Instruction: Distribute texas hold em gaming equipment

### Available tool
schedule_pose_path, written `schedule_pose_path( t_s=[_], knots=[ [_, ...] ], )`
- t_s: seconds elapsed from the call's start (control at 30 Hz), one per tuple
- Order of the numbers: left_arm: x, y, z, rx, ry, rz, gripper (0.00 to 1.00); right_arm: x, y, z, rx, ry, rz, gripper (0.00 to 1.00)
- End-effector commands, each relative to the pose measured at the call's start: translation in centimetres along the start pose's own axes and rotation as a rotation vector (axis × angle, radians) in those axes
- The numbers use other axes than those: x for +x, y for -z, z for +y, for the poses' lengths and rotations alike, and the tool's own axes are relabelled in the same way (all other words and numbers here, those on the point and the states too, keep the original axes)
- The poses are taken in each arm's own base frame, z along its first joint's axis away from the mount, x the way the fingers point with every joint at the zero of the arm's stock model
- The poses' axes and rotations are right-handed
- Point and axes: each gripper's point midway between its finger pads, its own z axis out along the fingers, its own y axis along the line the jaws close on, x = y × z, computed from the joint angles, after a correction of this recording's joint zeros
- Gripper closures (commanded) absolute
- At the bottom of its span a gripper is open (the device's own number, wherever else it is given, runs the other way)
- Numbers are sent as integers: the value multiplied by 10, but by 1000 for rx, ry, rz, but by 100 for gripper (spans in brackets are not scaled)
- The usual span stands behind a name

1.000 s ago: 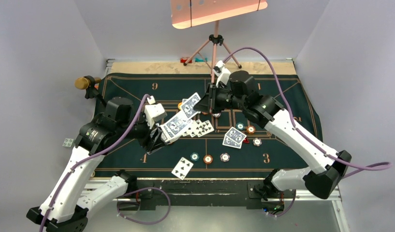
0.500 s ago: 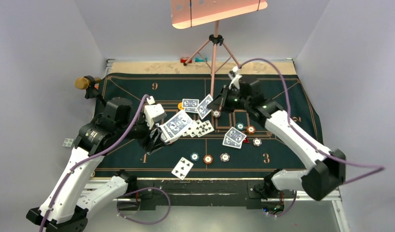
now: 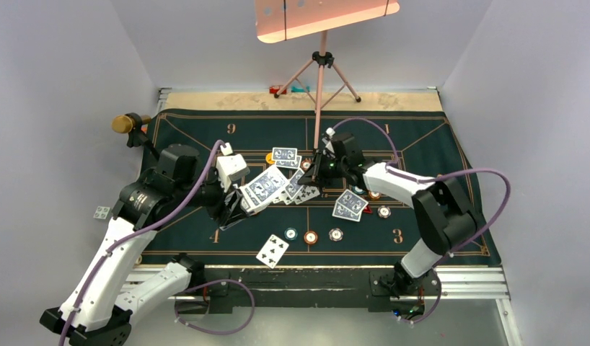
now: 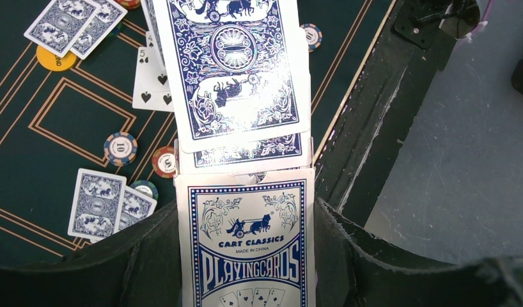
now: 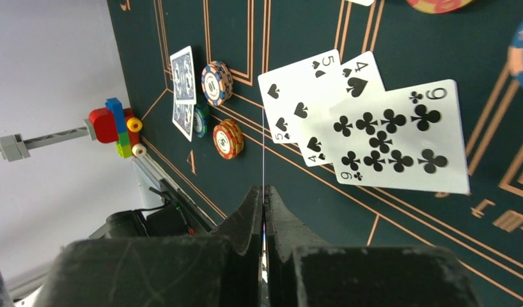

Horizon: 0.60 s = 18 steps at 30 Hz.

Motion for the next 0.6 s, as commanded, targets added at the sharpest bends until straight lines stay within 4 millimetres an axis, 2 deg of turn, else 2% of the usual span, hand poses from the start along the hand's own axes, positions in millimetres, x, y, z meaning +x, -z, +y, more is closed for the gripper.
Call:
schedule_pose_path(
  t_s=[0.0, 0.17, 0.5, 0.53, 0.57],
  knots=[
    [-17, 5, -3, 11, -24, -58, 100, 3, -20, 23, -82, 17, 26, 100],
    [-19, 6, -4, 15, -25, -60, 100, 24, -33, 4, -14, -16, 65, 100],
    [-18, 9, -5, 10, -29, -66, 100, 26, -44, -24, 89, 11, 79, 100],
    [-17, 9, -5, 9, -30, -64, 100, 28, -44, -28, 108, 8, 92, 96],
    [-17, 9, -5, 7, -29, -62, 100, 30, -44, -31, 125, 6, 102, 87]
  ],
)
